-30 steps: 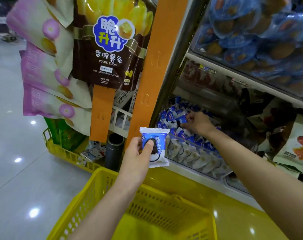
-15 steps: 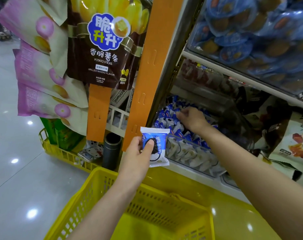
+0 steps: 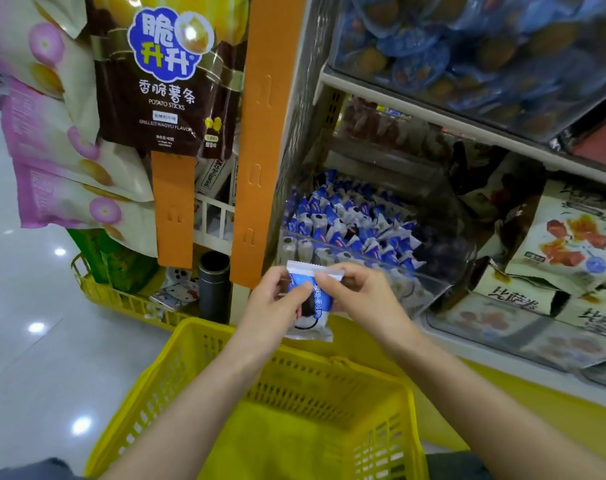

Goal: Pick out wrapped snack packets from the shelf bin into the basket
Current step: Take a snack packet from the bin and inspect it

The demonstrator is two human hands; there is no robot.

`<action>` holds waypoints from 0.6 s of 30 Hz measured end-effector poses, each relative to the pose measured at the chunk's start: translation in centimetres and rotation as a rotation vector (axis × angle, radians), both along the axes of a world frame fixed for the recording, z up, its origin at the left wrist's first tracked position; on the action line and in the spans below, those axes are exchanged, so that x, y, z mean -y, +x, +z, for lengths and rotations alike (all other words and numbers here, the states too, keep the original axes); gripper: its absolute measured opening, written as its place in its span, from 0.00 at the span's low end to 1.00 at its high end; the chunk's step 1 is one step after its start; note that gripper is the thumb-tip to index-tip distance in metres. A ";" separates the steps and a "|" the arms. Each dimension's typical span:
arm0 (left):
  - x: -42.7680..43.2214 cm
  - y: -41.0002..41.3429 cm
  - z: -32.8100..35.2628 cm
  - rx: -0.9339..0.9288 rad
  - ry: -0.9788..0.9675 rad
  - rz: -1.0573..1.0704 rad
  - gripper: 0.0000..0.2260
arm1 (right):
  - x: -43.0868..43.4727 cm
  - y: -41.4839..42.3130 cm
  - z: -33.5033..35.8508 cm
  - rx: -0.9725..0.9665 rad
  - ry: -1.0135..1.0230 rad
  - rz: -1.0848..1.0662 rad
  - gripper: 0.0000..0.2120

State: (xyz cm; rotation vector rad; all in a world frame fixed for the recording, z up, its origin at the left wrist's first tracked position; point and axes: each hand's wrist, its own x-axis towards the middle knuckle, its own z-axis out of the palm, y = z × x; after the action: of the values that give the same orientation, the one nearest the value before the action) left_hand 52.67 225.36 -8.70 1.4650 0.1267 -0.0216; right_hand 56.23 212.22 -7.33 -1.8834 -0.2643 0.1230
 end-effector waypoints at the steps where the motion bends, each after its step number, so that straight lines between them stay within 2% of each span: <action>1: 0.0 -0.1 0.0 0.014 0.009 0.002 0.06 | 0.2 -0.3 -0.2 -0.022 0.018 0.007 0.07; 5: 0.2 -0.2 -0.1 0.052 0.060 0.040 0.10 | 0.4 -1.2 -0.8 -0.006 0.016 -0.014 0.07; 8: 0.5 -0.1 -0.4 0.030 0.033 0.048 0.11 | 0.7 -1.7 -1.1 0.243 -0.229 -0.053 0.03; 10: 0.7 -0.1 -0.5 0.000 0.019 0.045 0.10 | 1.1 -2.0 -1.1 0.463 -0.438 -0.051 0.06; 13: 0.9 0.0 -0.8 -0.044 0.009 0.045 0.08 | 1.4 -2.2 -1.0 0.584 -0.557 -0.025 0.07; 15: 0.8 0.0 -1.0 -0.066 -0.003 0.008 0.08 | 1.5 -2.0 -0.9 0.520 -0.501 -0.046 0.05; 18: 0.5 0.1 -1.3 -0.110 -0.002 -0.092 0.13 | 1.9 -1.2 -0.4 0.199 -0.180 -0.146 0.04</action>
State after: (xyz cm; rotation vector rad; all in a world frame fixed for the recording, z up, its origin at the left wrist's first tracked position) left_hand 52.77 224.81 -10.04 1.4665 0.1485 -0.1767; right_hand 55.07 210.29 -7.76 -2.0899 -0.2565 -0.1457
